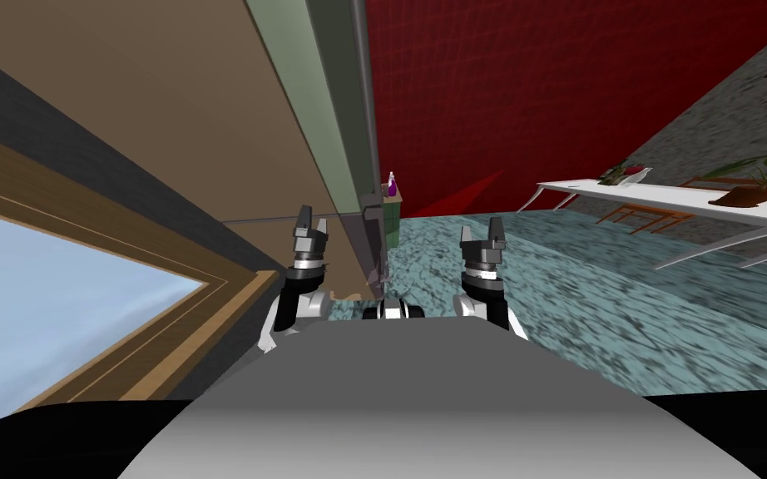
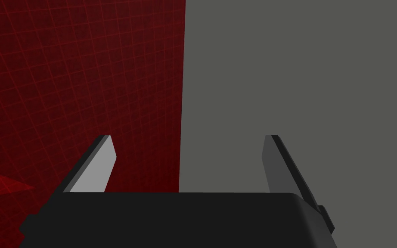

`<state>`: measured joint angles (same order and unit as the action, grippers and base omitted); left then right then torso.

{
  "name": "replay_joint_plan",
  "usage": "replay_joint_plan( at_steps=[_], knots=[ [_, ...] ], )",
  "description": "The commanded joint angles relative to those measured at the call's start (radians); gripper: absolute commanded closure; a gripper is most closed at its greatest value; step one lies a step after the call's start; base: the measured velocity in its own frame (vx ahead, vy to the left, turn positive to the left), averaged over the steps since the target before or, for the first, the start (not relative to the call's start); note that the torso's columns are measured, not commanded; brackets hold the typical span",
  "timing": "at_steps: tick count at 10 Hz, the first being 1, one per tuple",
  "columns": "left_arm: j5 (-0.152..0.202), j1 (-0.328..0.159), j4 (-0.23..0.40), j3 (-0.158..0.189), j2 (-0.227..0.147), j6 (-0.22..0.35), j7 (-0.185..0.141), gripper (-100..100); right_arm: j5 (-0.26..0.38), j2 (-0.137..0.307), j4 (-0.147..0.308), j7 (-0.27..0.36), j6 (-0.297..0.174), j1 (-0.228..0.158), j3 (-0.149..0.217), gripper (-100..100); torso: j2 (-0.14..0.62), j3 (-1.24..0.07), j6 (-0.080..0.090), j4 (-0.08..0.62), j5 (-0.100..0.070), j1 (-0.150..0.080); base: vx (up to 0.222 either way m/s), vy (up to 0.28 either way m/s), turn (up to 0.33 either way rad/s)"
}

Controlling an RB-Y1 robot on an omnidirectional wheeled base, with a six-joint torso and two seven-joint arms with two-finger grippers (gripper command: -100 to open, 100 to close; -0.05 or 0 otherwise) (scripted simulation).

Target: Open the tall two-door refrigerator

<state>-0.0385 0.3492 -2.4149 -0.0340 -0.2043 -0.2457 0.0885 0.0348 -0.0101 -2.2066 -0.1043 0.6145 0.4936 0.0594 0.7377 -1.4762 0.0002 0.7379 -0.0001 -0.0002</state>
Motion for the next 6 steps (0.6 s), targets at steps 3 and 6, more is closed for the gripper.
replay_joint_plan(
  at_steps=[3, 6],
  knots=[
    [0.022, -0.054, -0.004, 0.009, -0.013, 0.126, -0.003, -100, 0.000, 0.000, 0.000, 0.000, 0.000, 0.000, 0.000, 0, -0.002, -0.002, 0.001, -0.001, 0.000, -0.001, 0.007, -0.047, 0.066],
    [0.029, -0.072, -0.004, 0.012, -0.015, 0.193, -0.003, -100, 0.000, 0.000, 0.000, 0.000, 0.000, 0.000, 0.000, 0, -0.007, -0.005, 0.004, -0.003, -0.001, -0.003, 0.004, -0.039, 0.049]
  ],
)
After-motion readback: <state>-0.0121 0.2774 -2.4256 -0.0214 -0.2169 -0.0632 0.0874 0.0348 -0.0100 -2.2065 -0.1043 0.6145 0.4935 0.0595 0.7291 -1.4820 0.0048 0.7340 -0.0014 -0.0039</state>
